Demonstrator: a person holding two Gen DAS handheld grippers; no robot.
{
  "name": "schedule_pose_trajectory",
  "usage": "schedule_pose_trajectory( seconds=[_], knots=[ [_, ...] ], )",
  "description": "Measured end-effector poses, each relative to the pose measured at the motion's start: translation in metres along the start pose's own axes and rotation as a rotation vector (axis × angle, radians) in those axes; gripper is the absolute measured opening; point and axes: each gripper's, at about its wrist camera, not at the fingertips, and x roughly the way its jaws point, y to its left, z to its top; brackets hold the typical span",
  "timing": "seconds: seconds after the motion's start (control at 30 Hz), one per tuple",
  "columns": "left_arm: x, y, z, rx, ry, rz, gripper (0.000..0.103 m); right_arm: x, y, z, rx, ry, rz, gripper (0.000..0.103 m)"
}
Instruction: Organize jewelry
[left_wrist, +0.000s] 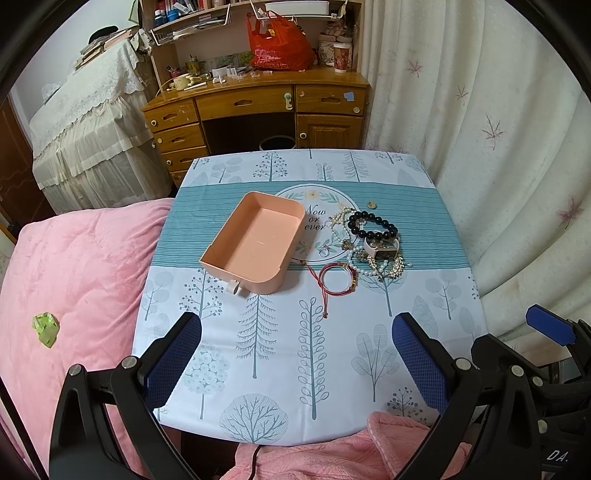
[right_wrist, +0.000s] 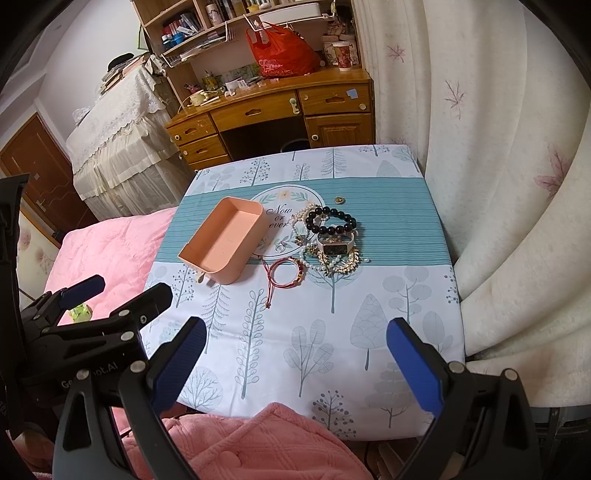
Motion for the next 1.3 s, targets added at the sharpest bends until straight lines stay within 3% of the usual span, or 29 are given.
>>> schedule_pose_trajectory(
  seconds=[1.03,1.3],
  knots=[
    [-0.008,-0.012,-0.003,0.014,0.023,0.0,0.102,-0.011,-0.004,-0.005,-0.006,-0.016,0.005,0.099],
    [-0.005,-0.014,-0.007,0.032,0.058,-0.051,0.102,-0.016,-0.007,-0.007,0.003,-0.043,0.029,0.099]
  ],
)
